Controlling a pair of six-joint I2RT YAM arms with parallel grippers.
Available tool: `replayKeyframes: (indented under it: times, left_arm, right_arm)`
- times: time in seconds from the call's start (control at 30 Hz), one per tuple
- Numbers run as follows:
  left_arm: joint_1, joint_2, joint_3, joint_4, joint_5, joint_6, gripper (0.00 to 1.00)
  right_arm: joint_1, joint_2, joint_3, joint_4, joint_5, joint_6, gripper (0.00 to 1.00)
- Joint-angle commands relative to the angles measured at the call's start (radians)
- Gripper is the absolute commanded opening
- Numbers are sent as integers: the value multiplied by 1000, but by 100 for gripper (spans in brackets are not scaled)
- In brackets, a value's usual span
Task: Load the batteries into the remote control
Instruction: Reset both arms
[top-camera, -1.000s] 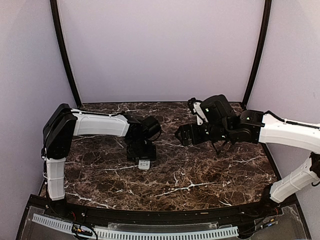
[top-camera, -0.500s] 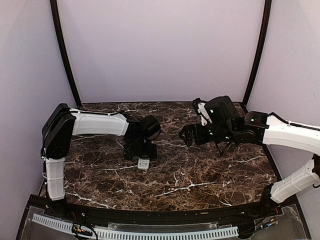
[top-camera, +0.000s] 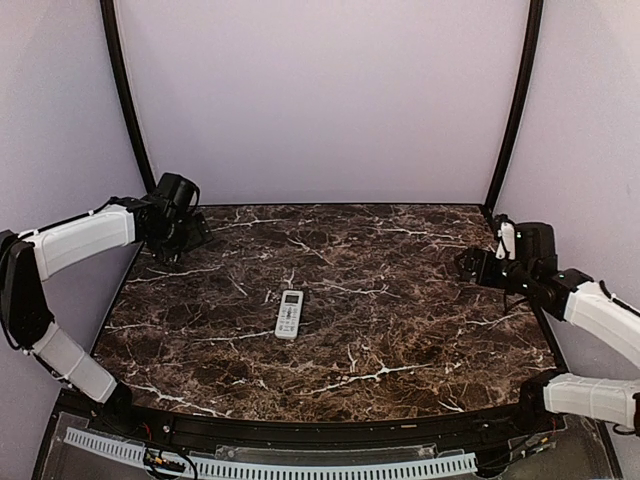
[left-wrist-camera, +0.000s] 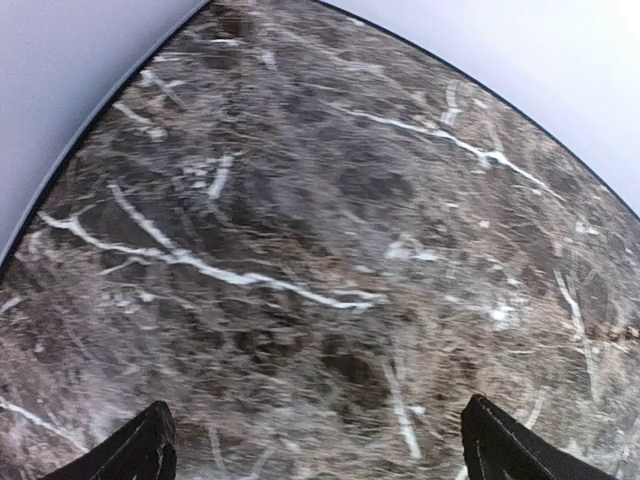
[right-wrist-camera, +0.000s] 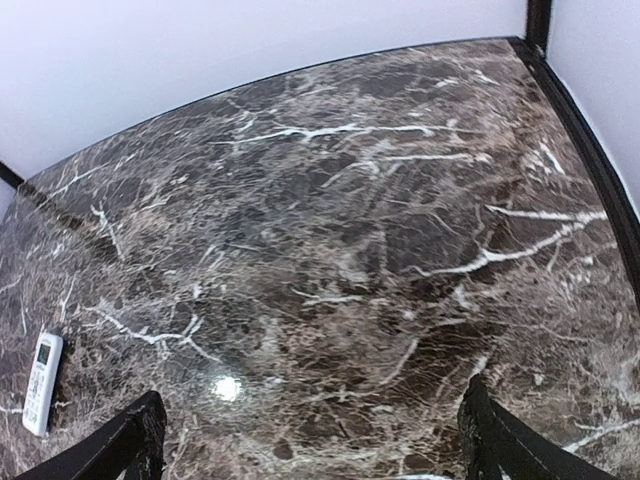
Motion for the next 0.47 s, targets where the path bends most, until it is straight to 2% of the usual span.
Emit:
replayKeyframes:
  times: [0.0, 0.1, 0.17, 0.2, 0.27, 0.33, 0.43]
  left_arm:
    - [62, -149, -215, 115, -181, 65, 99]
    - [72, -298, -371, 275, -344, 92, 99]
    - [78, -385, -504, 484, -380, 187, 99]
    - [79, -408, -587, 644, -404, 261, 99]
    - [81, -458, -692, 832, -442, 353, 99]
    - [82, -476, -736, 927, -452, 446, 99]
    - [82, -452, -716, 908, -453, 508, 99]
  right_arm:
    - [-192, -70, -154, 181, -264, 46, 99]
    - [-244, -89, -218, 248, -245, 80, 99]
    - [-244, -86, -231, 268, -209, 89, 99]
    - [-244, -81, -234, 274, -187, 99, 99]
    - [-244, -68, -239, 294, -161, 115, 99]
    - [-245, -62, -242, 311, -158, 114, 99]
    - [-245, -72, -248, 341, -182, 99, 99]
